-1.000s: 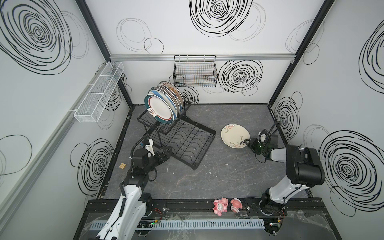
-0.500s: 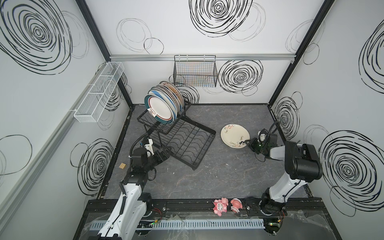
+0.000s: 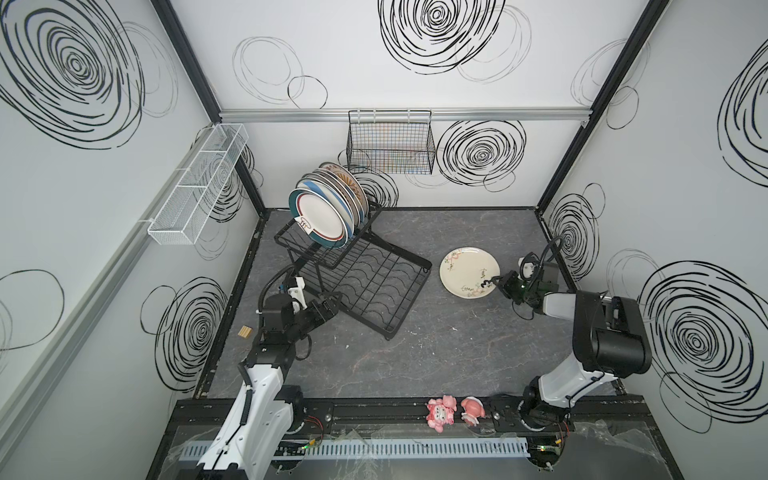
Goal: Load the plates into the dish rack
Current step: 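Close the right gripper on the floral plate's edge and tilt it up, then lift the floral plate with the right gripper over the rack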
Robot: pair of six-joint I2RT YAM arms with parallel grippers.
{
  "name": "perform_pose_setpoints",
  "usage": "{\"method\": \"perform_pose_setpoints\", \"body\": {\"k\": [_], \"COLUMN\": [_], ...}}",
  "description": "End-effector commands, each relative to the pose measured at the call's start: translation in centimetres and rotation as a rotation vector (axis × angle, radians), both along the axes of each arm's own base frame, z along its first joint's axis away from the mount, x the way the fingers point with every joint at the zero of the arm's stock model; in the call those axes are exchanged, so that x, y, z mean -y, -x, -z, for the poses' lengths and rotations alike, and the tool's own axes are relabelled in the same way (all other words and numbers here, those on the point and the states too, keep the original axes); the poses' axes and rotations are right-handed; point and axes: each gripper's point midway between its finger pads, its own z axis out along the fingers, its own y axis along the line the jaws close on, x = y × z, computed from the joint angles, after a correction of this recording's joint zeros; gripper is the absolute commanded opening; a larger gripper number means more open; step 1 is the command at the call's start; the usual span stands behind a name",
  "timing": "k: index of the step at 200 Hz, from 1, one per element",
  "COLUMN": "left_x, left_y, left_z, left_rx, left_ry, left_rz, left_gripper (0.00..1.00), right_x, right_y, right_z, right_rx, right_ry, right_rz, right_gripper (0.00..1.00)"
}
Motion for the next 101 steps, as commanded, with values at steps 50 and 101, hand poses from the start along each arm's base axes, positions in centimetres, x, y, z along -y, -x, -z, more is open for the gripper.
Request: {"method": "perform_pose_setpoints", "body": {"k": [50,101], "left_x": [-0.9,-1.3], "left_y": [-1.1,-1.3], "left_z": [-1.5,-1.3], "left_rx": [0.039,0.030], "left_ry": [0.002,0.026], "left_rz": [-0.013,-0.014], "left_gripper": [0.96,0.96], "right_x": [-0.2,-4.3], "right_y": [-0.2,1.8], "right_z": [-11.0,-21.7], "right_rx": [0.251,0.501], "right_ry": [0.176,0.433], "right_rz": [-0.026,-0.057], "right_gripper": [0.00,0.00]}}
